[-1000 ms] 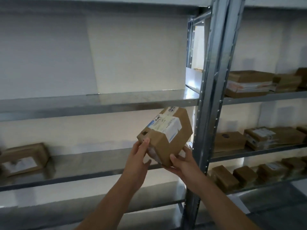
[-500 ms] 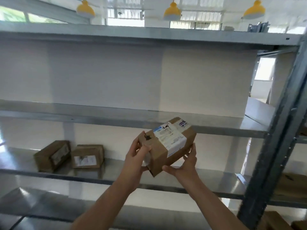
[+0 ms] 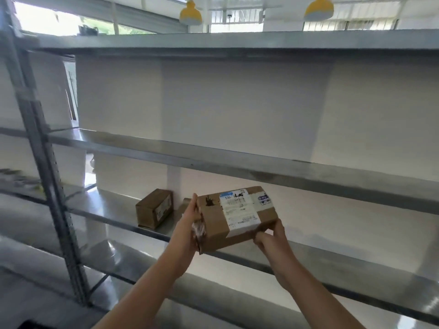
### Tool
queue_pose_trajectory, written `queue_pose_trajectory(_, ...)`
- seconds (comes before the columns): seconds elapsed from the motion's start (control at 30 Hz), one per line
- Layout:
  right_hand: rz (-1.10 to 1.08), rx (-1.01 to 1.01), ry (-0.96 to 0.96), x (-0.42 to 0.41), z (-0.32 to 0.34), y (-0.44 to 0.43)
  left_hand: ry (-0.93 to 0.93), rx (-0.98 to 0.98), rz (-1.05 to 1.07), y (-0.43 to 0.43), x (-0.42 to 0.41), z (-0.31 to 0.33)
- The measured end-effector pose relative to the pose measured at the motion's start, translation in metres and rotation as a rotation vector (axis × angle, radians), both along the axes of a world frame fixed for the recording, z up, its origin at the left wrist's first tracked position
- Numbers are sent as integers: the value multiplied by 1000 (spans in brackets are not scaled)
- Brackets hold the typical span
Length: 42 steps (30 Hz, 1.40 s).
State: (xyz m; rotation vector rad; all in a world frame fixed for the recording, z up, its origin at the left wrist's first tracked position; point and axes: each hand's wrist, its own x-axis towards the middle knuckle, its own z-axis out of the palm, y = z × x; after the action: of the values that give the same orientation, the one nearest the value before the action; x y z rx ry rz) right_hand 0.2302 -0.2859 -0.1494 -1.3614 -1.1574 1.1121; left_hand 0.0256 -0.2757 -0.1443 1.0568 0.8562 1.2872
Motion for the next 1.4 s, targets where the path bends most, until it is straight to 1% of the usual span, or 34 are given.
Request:
queue_pose_trajectory(0.07,-5,0,-39,-22,0,3,47,0,37,1,-17,-4)
queue_pose_trajectory(0.2,51,-13,-99,-53,-4,10,80,-34,107,5,-41,-21)
queue_pose_trajectory(0.33,87,-21,-163,-70,-18,27,99,-145,132,18,-61,-44)
queue_pose_trajectory(0.47,110,-53,-246,-85,-34,48,112,-245,264,29,-71,-62)
queue_pose_trajectory(0.6,187,-44,-256,-102,-39,87,119,-301,396,47,-88,-62)
queue_pose_trajectory(0.77,318,60,-237,-130,-29,144,203,-274,513,75,-118,-52)
queue_pose_trajectory(0.9,458,23,-283,-160,-32,182,225,-242,660,89,-146,-44)
queue_pose_trajectory(1.03,644,14,-202,-199,-41,204,203,-236,836,89,-174,-51)
queue_pose_trajectory(1.2,830,-12,-36,-258,-57,211,192,-313,997,73,-213,-68)
queue_pose_trajectory(1.3,977,-61,-56,-296,-63,202,128,-359,1085,49,-240,-73)
queue_pose_trajectory(1.4,1075,-86,-45,-339,-66,186,84,-379,1160,23,-268,-78)
